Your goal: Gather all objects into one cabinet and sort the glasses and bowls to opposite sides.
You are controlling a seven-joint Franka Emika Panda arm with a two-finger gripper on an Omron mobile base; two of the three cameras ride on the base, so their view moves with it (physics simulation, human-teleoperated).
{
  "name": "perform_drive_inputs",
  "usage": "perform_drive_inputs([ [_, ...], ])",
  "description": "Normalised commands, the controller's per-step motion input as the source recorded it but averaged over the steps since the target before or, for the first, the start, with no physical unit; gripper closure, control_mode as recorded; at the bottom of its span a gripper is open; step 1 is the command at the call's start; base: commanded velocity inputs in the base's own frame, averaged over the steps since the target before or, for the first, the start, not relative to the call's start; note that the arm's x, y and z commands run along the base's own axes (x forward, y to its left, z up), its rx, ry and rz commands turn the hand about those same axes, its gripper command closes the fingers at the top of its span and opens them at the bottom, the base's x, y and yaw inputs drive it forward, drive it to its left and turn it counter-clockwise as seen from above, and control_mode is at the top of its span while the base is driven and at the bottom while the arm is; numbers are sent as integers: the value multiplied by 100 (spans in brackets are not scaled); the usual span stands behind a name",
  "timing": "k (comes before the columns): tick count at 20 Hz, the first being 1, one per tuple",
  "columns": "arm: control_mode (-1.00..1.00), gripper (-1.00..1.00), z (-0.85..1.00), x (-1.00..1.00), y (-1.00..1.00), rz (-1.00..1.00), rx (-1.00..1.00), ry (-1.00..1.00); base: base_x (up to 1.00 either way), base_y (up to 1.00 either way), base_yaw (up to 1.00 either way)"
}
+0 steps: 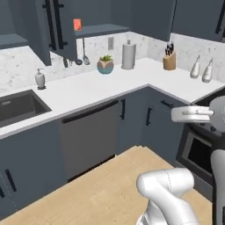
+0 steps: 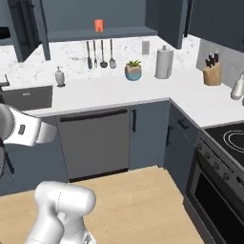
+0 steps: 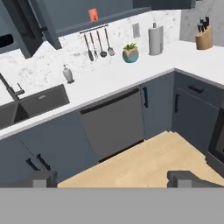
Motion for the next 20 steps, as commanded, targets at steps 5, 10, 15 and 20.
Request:
perform_drive_inputs([
  [5,100,-100,0,0,0,0,0,0,27,-74,38],
  [10,100,-100,0,0,0,0,0,0,24,-51,46],
  [15,100,-100,0,0,0,0,0,0,8,-26,28],
  [20,100,-100,0,0,0,0,0,0,0,-15,4],
])
